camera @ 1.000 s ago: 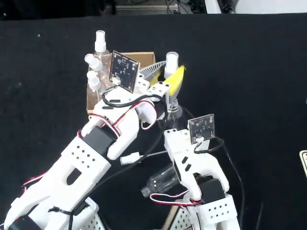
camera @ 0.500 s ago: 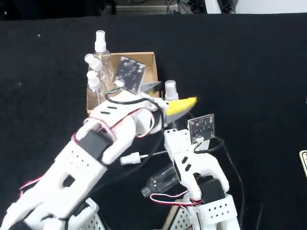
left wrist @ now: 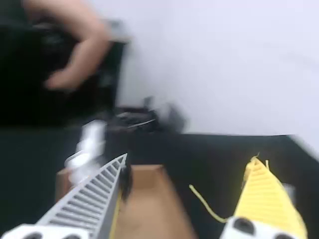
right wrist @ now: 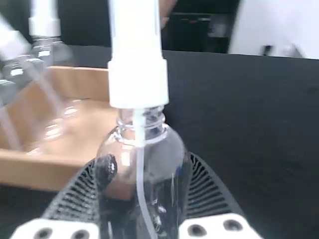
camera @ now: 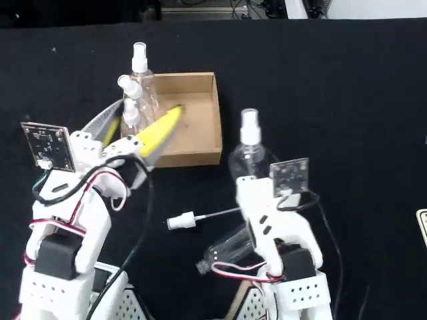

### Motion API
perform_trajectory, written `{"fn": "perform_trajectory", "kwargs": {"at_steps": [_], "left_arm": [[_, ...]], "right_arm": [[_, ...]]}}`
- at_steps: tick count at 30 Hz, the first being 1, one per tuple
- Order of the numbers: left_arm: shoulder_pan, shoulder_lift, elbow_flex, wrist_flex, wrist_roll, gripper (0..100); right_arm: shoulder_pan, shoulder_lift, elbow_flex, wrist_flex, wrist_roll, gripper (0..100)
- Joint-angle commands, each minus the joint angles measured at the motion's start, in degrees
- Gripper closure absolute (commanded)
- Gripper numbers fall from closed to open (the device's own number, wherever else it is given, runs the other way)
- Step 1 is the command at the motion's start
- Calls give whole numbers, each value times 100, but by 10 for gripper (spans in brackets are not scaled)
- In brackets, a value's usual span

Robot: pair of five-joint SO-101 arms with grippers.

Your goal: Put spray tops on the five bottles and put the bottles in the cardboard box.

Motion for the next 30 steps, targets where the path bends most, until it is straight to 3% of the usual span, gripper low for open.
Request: {"fn": "perform_trajectory", "kwargs": {"at_steps": [1,8,13,18,23,30], "left_arm": [[-963,-501,866,-158,-9,665],[-1508,-826,2088,-193,-9,665],[-2615,-949,2923,-809,9,665],[-3741,-1178,3925,-1565,35,665],[-3996,-1495,4558,-1881,35,673],[-3890,-1547,4567,-1653,35,843]], "right_arm": [[905,-549,-48,-202,0,987],[1767,-549,-145,-193,0,988],[2391,-541,-321,-167,-9,988],[2479,-541,-374,-202,26,988],[2523,-488,-971,-158,18,988],[2602,-479,-1490,-642,44,988]]}}
